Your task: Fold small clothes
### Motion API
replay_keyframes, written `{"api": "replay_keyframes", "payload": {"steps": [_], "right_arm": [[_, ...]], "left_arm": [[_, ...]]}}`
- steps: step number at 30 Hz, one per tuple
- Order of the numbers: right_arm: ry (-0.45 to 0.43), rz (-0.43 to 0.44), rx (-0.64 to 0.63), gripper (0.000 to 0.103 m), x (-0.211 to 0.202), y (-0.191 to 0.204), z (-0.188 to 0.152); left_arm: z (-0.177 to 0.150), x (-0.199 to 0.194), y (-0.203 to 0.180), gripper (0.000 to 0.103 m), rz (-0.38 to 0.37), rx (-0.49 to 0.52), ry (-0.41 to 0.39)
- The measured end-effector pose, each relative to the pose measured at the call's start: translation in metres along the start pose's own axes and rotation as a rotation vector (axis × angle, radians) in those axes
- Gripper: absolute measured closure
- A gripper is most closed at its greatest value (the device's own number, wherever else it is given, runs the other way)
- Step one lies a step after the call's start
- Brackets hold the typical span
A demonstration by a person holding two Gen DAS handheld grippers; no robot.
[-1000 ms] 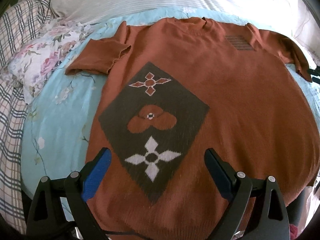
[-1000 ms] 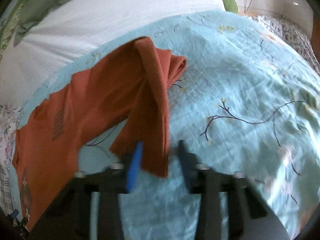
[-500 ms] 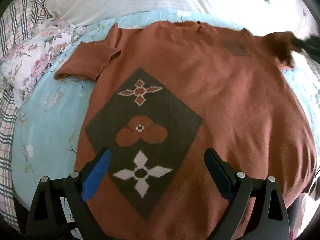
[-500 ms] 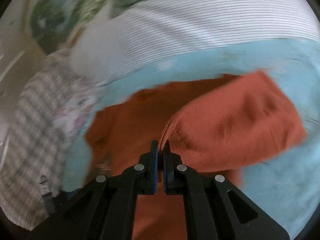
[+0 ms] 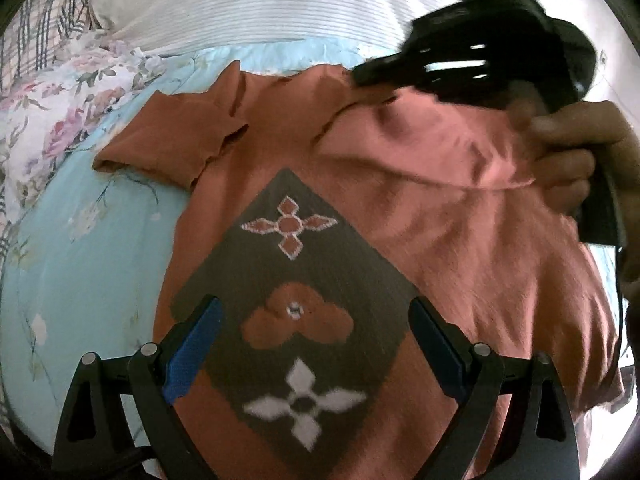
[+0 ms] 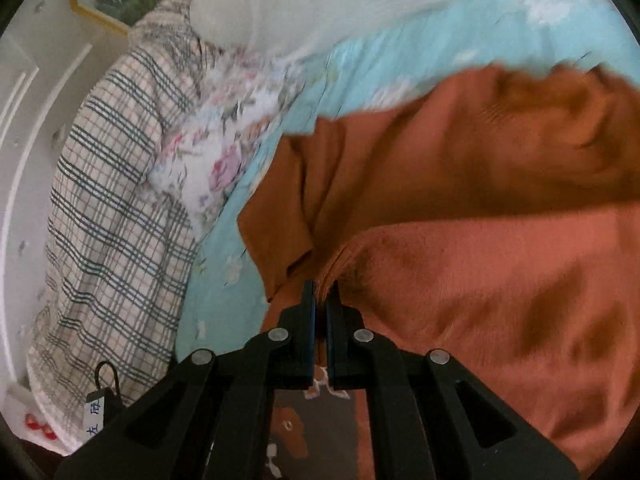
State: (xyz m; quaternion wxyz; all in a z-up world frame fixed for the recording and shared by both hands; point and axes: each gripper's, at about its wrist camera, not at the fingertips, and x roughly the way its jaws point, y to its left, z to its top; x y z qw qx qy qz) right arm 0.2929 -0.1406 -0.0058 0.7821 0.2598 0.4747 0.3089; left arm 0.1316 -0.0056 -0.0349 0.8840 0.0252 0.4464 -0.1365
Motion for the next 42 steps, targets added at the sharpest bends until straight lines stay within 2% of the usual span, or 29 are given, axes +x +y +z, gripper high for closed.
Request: {"api": "replay_keyframes", "payload": {"steps": [3, 6, 7, 9, 10, 11, 14, 17, 19, 20, 21, 22, 23, 24, 27, 31, 34, 40, 42], "right_arm": [[0.03, -0.01, 0.028, 0.094, 0.026, -0.01, 0.003], [0.022, -0.018, 0.064, 0.094, 0.023, -0.019, 0.0], [-0.001, -0.01, 0.07, 0.093, 0.013, -0.022, -0.004], [-0.04, -0.009, 0.075, 0.08, -0.007, -0.026, -0.01], [-0.064, -0.023, 0.075, 0.068, -0.019, -0.027, -0.014], [-0.091, -0.039, 0.076, 0.063, -0.032, -0.03, -0.019], [-0.16, -0.078, 0.082, 0.063, -0.073, -0.039, -0.039], [-0.223, -0.139, 0.112, 0.063, -0.117, -0.054, -0.067], [-0.273, -0.194, 0.152, 0.063, -0.147, -0.065, -0.089], [-0.296, -0.221, 0.169, 0.063, -0.158, -0.07, -0.096], [-0.313, -0.243, 0.179, 0.063, -0.166, -0.073, -0.101], [-0.345, -0.285, 0.19, 0.063, -0.181, -0.078, -0.106], [-0.36, -0.306, 0.194, 0.063, -0.189, -0.08, -0.108], [-0.385, -0.34, 0.201, 0.064, -0.202, -0.085, -0.109], [-0.419, -0.428, 0.211, 0.064, -0.23, -0.099, -0.103], [-0.423, -0.519, 0.219, 0.064, -0.242, -0.124, -0.082], [-0.378, -0.58, 0.222, 0.064, -0.229, -0.151, -0.055], [-0.233, -0.61, 0.223, 0.064, -0.179, -0.197, -0.017], [-0.238, -0.606, 0.215, 0.091, -0.175, -0.203, -0.017]], "left_arm": [[0.014, 0.018, 0.008, 0.008, -0.005, -0.004, 0.009], [0.031, 0.036, 0.018, 0.008, -0.025, -0.022, 0.022], [0.037, 0.042, 0.02, 0.008, -0.033, -0.028, 0.027], [0.049, 0.058, 0.025, 0.008, -0.058, -0.047, 0.049], [0.053, 0.065, 0.027, 0.008, -0.068, -0.06, 0.057], [0.059, 0.072, 0.028, 0.008, -0.073, -0.074, 0.067], [0.077, 0.091, 0.031, 0.008, -0.064, -0.096, 0.081], [0.093, 0.101, 0.035, 0.008, -0.038, -0.106, 0.061], [0.101, 0.109, 0.043, 0.01, -0.06, -0.126, 0.055], [0.104, 0.111, 0.045, 0.018, -0.083, -0.134, 0.046], [0.107, 0.114, 0.048, 0.036, -0.098, -0.13, 0.039], [0.109, 0.114, 0.046, 0.049, -0.115, -0.12, 0.033], [0.111, 0.114, 0.043, 0.077, -0.131, -0.108, 0.032], [0.112, 0.112, 0.04, 0.1, -0.128, -0.094, 0.026], [0.118, 0.094, 0.04, 0.1, -0.137, -0.081, -0.02], [0.121, 0.075, 0.062, 0.101, -0.069, -0.09, -0.065], [0.121, 0.076, 0.075, 0.101, -0.056, -0.107, -0.052], [0.121, 0.081, 0.072, 0.101, -0.032, -0.102, -0.041], [0.123, 0.087, 0.069, 0.101, -0.023, -0.093, -0.034]]}}
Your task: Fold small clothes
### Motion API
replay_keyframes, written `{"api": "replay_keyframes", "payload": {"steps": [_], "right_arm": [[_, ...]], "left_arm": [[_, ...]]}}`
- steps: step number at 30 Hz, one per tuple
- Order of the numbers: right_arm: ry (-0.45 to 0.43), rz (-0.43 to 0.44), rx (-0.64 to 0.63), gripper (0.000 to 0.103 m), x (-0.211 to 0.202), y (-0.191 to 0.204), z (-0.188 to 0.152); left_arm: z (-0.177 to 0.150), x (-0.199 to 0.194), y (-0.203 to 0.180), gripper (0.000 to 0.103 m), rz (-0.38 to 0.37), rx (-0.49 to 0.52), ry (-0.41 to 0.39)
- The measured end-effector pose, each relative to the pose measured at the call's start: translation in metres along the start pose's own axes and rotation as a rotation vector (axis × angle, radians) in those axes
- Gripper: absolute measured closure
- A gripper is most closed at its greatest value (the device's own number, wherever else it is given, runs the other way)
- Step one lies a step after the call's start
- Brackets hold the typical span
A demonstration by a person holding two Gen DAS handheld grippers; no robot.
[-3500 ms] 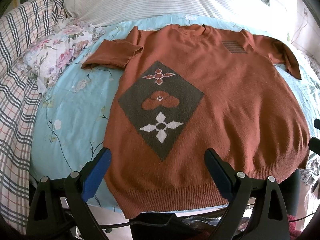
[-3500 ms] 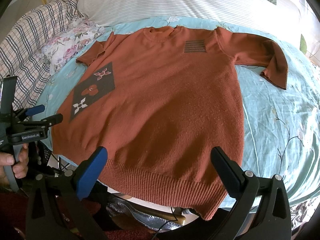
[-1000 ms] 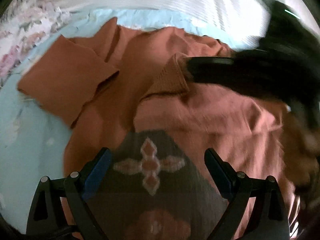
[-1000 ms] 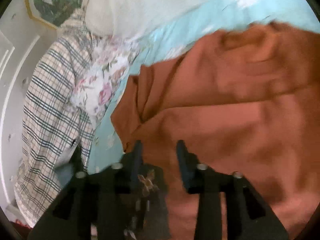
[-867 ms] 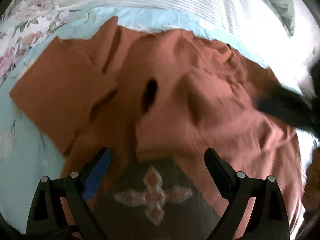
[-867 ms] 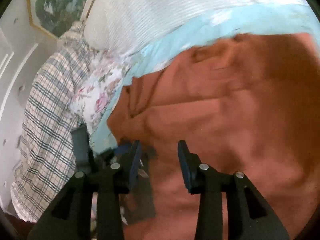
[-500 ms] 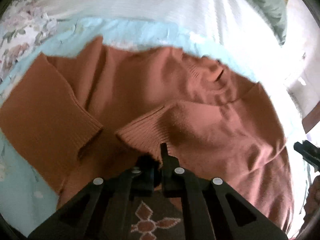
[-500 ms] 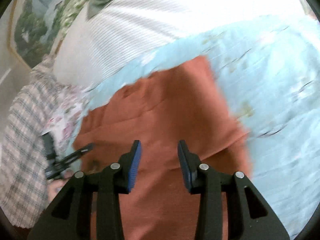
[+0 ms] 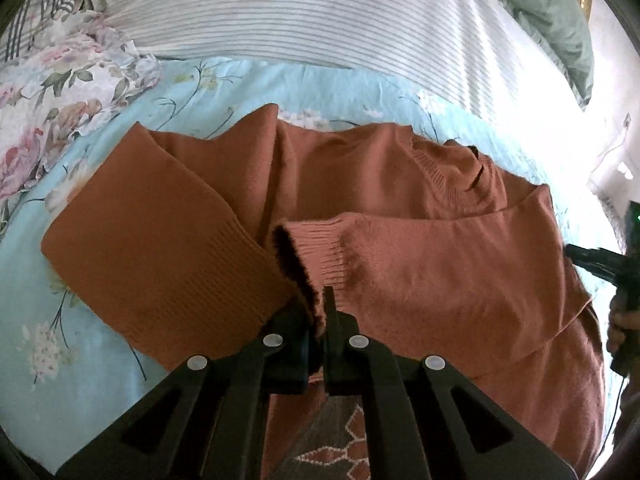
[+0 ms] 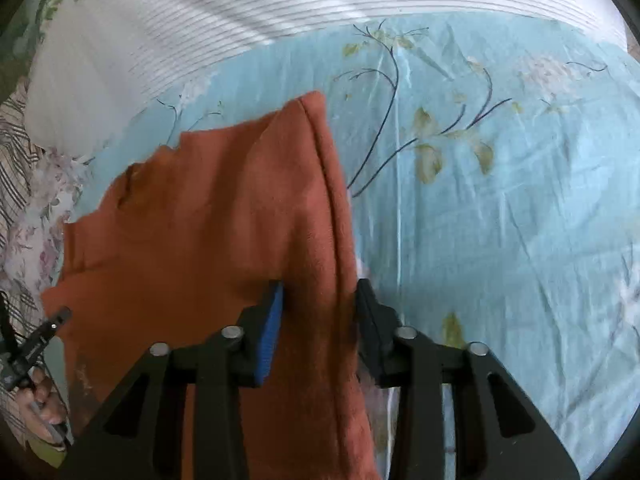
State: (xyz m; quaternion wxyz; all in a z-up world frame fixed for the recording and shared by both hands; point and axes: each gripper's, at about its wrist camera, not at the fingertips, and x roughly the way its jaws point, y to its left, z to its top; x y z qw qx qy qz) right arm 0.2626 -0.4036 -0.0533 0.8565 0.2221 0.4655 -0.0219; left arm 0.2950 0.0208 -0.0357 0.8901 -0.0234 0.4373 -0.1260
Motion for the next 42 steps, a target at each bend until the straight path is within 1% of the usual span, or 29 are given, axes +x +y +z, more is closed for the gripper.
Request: {"api": "replay_keyframes", "payload": {"steps": [2, 3, 6, 7, 9, 11, 12, 13, 14, 15, 17, 18, 19, 21, 22, 24, 25, 26, 27, 28, 30, 32, 34, 37, 38, 39, 40, 41, 42], "right_arm": [[-0.016, 0.038, 0.035, 0.091, -0.008, -0.005, 0.001], [-0.052, 0.043, 0.044, 0.091, -0.02, -0.007, 0.002], [-0.099, 0.006, 0.043, 0.092, -0.034, -0.011, 0.001], [-0.09, -0.006, 0.049, 0.092, -0.031, -0.014, 0.0], [-0.05, -0.039, 0.055, 0.09, -0.018, -0.017, -0.001], [-0.042, -0.098, 0.053, 0.088, -0.019, -0.012, -0.007], [-0.082, -0.137, 0.046, 0.085, -0.031, -0.006, -0.01], [-0.12, -0.145, 0.037, 0.083, -0.043, 0.003, -0.015], [-0.14, -0.128, 0.023, 0.084, -0.051, 0.007, -0.019], [-0.156, -0.072, -0.012, 0.083, -0.06, 0.021, -0.027], [-0.122, 0.032, -0.051, 0.067, -0.059, 0.039, -0.04], [-0.074, 0.078, -0.066, 0.065, -0.052, 0.047, -0.048], [-0.008, 0.094, -0.078, 0.065, -0.038, 0.054, -0.059], [0.041, 0.046, -0.081, 0.065, -0.022, 0.053, -0.072], [0.01, 0.054, -0.062, 0.065, -0.026, 0.051, -0.075], [0.003, 0.062, -0.02, 0.065, -0.041, 0.052, -0.078], [-0.009, 0.088, -0.018, 0.065, -0.05, 0.054, -0.082], [-0.028, 0.126, -0.025, 0.065, -0.062, 0.06, -0.086], [-0.04, 0.149, -0.036, 0.065, -0.071, 0.07, -0.093], [-0.047, 0.168, -0.045, 0.064, -0.079, 0.075, -0.098], [-0.044, 0.207, -0.052, 0.062, -0.09, 0.083, -0.109], [-0.028, 0.228, -0.052, 0.061, -0.098, 0.085, -0.122], [-0.008, 0.24, -0.049, 0.061, -0.094, 0.09, -0.128], [0.021, 0.234, -0.053, 0.061, -0.087, 0.092, -0.134], [0.025, 0.229, -0.05, 0.061, -0.087, 0.093, -0.137], [0.027, 0.225, -0.046, 0.061, -0.086, 0.094, -0.138], [0.028, 0.218, -0.038, 0.061, -0.085, 0.091, -0.14], [0.025, 0.216, -0.034, 0.061, -0.086, 0.091, -0.141], [0.021, 0.215, -0.028, 0.061, -0.086, 0.089, -0.142]], "left_arm": [[-0.001, 0.001, 0.002, 0.101, 0.001, 0.002, 0.007], [-0.001, 0.002, 0.002, 0.101, -0.003, 0.0, 0.011], [0.003, -0.001, -0.003, 0.101, -0.028, 0.01, 0.002], [0.004, -0.001, -0.007, 0.101, -0.027, 0.018, -0.001], [0.004, 0.005, -0.015, 0.101, 0.004, 0.047, 0.004], [0.003, 0.015, -0.017, 0.1, 0.031, 0.056, 0.023], [0.003, 0.021, -0.016, 0.1, 0.037, 0.051, 0.04], [0.002, 0.024, -0.014, 0.1, 0.035, 0.047, 0.054], [0.001, 0.023, -0.013, 0.1, 0.028, 0.046, 0.055], [0.001, 0.02, -0.013, 0.098, 0.026, 0.046, 0.05], [0.001, 0.015, -0.011, 0.097, 0.024, 0.036, 0.047], [0.0, 0.01, -0.009, 0.097, 0.014, 0.023, 0.044], [-0.002, 0.004, -0.007, 0.097, 0.006, 0.012, 0.038], [-0.008, -0.012, -0.005, 0.097, -0.01, -0.006, 0.021], [-0.011, -0.021, -0.002, 0.097, -0.017, -0.014, 0.012], [-0.017, -0.039, 0.007, 0.094, -0.014, -0.032, -0.004], [-0.019, -0.047, 0.013, 0.092, -0.005, -0.037, -0.013], [-0.02, -0.057, 0.021, 0.085, 0.012, -0.041, -0.028], [-0.019, -0.063, 0.028, 0.072, 0.029, -0.044, -0.039], [-0.017, -0.067, 0.033, 0.065, 0.042, -0.046, -0.048], [-0.013, -0.069, 0.036, 0.041, 0.041, -0.033, -0.05], [-0.01, -0.063, 0.031, 0.028, 0.046, -0.003, -0.037], [-0.01, -0.051, 0.02, 0.027, 0.053, 0.055, -0.019], [-0.01, -0.024, 0.014, 0.028, 0.126, 0.098, 0.022], [-0.009, -0.016, 0.016, 0.039, 0.144, 0.092, 0.04], [-0.008, -0.007, 0.022, 0.064, 0.16, 0.073, 0.064], [-0.006, -0.003, 0.028, 0.077, 0.16, 0.055, 0.077], [-0.005, -0.002, 0.035, 0.093, 0.143, 0.028, 0.084], [-0.003, -0.005, 0.043, 0.098, 0.121, -0.009, 0.072]]}}
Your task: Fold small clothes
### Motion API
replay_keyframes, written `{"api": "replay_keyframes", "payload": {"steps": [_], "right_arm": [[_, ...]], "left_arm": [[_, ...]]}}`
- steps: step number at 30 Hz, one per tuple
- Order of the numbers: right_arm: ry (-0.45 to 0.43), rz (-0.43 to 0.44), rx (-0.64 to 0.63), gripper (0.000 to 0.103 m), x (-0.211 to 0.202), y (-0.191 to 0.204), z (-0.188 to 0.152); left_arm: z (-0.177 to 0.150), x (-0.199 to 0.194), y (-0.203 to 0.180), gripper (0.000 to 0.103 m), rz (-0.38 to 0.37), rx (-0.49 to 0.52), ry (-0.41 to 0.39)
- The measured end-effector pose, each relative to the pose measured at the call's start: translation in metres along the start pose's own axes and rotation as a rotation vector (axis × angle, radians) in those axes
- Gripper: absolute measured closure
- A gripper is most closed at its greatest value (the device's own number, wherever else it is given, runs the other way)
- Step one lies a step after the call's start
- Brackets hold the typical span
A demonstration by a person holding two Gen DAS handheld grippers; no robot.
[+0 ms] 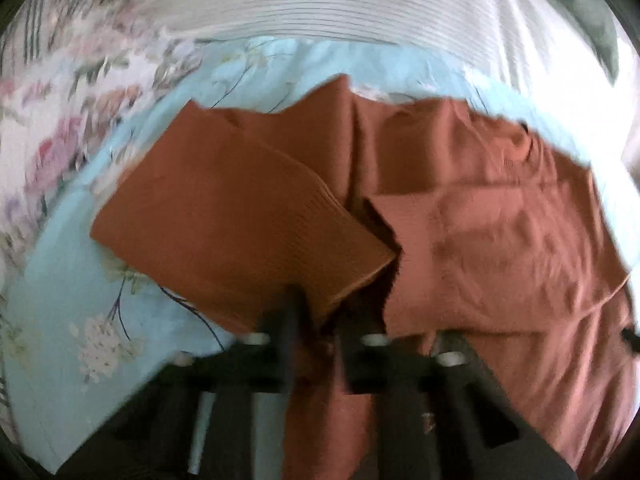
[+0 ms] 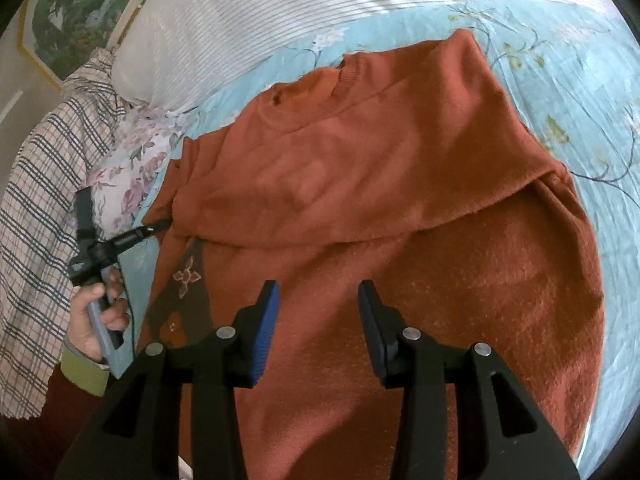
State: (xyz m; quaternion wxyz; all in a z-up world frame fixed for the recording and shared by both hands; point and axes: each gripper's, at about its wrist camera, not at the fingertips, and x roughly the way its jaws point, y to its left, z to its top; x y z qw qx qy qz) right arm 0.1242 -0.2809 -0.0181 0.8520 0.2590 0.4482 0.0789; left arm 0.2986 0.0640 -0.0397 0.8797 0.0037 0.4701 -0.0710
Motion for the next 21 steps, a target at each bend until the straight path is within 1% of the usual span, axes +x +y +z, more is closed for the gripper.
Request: {"api": "replay_keyframes", "payload": {"steps": [1, 3, 5, 8, 10, 11, 12, 14, 17, 19, 21], "right_arm": [[-0.003, 0.002, 0.003, 0.061, -0.001, -0.001, -0.002], [-0.007, 0.018, 0.001, 0.061, -0.002, 0.001, -0.004], [-0.015, 0.026, -0.006, 0.061, -0.003, 0.006, -0.002], [-0.047, 0.042, -0.015, 0.061, -0.012, 0.011, 0.0], [-0.075, 0.047, -0.012, 0.061, -0.022, 0.009, 0.002], [-0.086, 0.047, -0.008, 0.061, -0.027, 0.007, 0.003], [-0.102, 0.044, -0.002, 0.061, -0.033, 0.003, 0.004], [-0.127, 0.035, 0.011, 0.061, -0.043, -0.004, 0.005], [-0.168, 0.009, 0.056, 0.061, -0.059, -0.023, 0.006], [-0.182, -0.004, 0.08, 0.061, -0.066, -0.035, 0.005], [-0.187, -0.018, 0.098, 0.061, -0.069, -0.044, 0.005]], "left_arm": [[0.001, -0.006, 0.008, 0.098, -0.02, -0.035, -0.022], [0.002, -0.023, 0.019, 0.099, -0.042, -0.073, -0.072], [0.003, -0.04, 0.022, 0.1, -0.057, -0.091, -0.113], [0.009, -0.067, 0.014, 0.1, -0.107, -0.107, -0.161], [0.014, -0.087, -0.004, 0.1, -0.153, -0.09, -0.195], [0.015, -0.094, -0.014, 0.1, -0.181, -0.08, -0.206], [0.018, -0.102, -0.03, 0.1, -0.226, -0.063, -0.218], [0.022, -0.109, -0.058, 0.1, -0.289, -0.031, -0.219], [0.026, -0.105, -0.121, 0.1, -0.406, 0.041, -0.195], [0.025, -0.098, -0.156, 0.1, -0.428, 0.092, -0.187], [0.021, -0.082, -0.195, 0.1, -0.458, 0.137, -0.16]]}}
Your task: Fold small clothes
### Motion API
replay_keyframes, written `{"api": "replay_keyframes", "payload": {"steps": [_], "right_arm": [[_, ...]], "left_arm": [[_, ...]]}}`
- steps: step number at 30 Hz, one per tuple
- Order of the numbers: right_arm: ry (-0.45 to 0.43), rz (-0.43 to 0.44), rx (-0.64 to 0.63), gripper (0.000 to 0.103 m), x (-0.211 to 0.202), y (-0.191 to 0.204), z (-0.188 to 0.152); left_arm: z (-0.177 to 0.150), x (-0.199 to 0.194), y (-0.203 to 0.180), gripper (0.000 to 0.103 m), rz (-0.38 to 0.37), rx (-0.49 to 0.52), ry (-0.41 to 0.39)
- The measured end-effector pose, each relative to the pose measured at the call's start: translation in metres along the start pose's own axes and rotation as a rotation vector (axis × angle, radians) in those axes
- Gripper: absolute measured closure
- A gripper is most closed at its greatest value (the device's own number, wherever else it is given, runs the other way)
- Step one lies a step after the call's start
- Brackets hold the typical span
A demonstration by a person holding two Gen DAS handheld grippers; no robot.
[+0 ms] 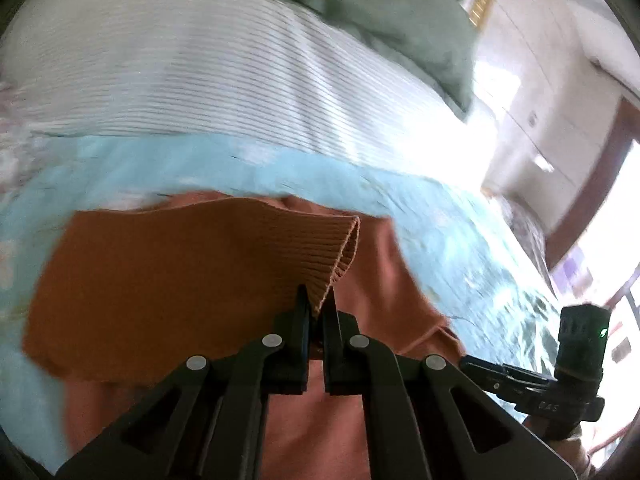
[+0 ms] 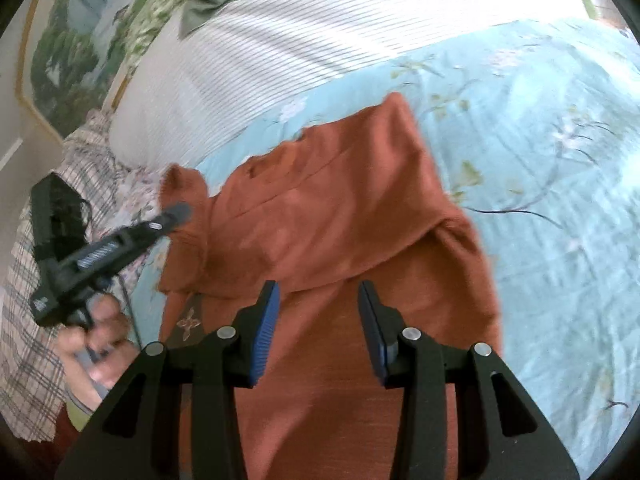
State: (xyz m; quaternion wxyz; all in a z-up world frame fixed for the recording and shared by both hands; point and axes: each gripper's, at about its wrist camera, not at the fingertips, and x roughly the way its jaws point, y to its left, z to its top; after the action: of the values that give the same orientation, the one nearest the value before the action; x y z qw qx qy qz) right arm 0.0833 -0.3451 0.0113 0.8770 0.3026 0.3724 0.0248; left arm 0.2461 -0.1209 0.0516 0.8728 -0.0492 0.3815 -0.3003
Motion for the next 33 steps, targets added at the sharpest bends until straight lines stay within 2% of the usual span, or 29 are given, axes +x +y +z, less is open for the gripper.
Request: {"api": "replay_keyframes", "payload": {"steps": [3, 8, 11, 13, 15, 16, 18, 21, 25, 27, 28, 29, 30, 31, 33], "right_arm": [[-0.001, -0.015, 0.026, 0.061, -0.001, -0.011, 0.002], [0.019, -0.017, 0.033, 0.061, 0.01, -0.015, 0.006], [0.033, -0.012, 0.022, 0.061, 0.022, -0.007, 0.01], [0.041, -0.005, 0.0, 0.061, 0.032, 0.001, 0.015], [0.061, 0.002, -0.016, 0.061, 0.047, 0.009, 0.021], [0.071, 0.002, -0.023, 0.061, 0.054, 0.011, 0.023], [0.095, -0.006, -0.028, 0.061, 0.073, 0.015, 0.029], [0.113, -0.039, -0.027, 0.061, 0.096, 0.015, 0.038], [0.163, -0.059, -0.021, 0.061, 0.13, 0.014, 0.045], [0.185, -0.059, -0.025, 0.061, 0.146, 0.014, 0.046], [0.189, -0.057, -0.028, 0.066, 0.151, 0.015, 0.046], [0.192, -0.054, -0.032, 0.094, 0.155, 0.017, 0.047], [0.206, -0.04, -0.034, 0.098, 0.159, 0.019, 0.048], [0.207, -0.014, -0.034, 0.098, 0.159, 0.024, 0.051], [0.155, 0.014, -0.072, 0.098, 0.143, 0.038, 0.06]], "left_arm": [[-0.008, 0.047, -0.021, 0.1, -0.014, 0.02, 0.058], [-0.027, 0.107, -0.021, 0.099, 0.01, 0.034, 0.154], [-0.038, 0.122, -0.013, 0.089, 0.017, 0.028, 0.218], [-0.043, 0.109, -0.009, 0.075, 0.018, 0.025, 0.213], [-0.048, 0.084, -0.001, 0.052, 0.022, 0.017, 0.18], [-0.052, 0.072, 0.001, 0.049, 0.028, 0.012, 0.163], [-0.062, 0.044, 0.014, 0.049, 0.052, -0.002, 0.129], [-0.079, 0.0, 0.05, 0.049, 0.152, -0.063, 0.071], [-0.103, -0.046, 0.127, 0.05, 0.35, -0.226, 0.019], [-0.108, -0.056, 0.164, 0.051, 0.396, -0.313, 0.018], [-0.11, -0.057, 0.177, 0.051, 0.404, -0.338, 0.02], [-0.109, -0.057, 0.188, 0.051, 0.411, -0.355, 0.017], [-0.107, -0.054, 0.197, 0.051, 0.417, -0.36, 0.012], [-0.104, -0.051, 0.202, 0.051, 0.416, -0.355, 0.018], [-0.096, -0.039, 0.211, 0.052, 0.415, -0.344, 0.041]]}}
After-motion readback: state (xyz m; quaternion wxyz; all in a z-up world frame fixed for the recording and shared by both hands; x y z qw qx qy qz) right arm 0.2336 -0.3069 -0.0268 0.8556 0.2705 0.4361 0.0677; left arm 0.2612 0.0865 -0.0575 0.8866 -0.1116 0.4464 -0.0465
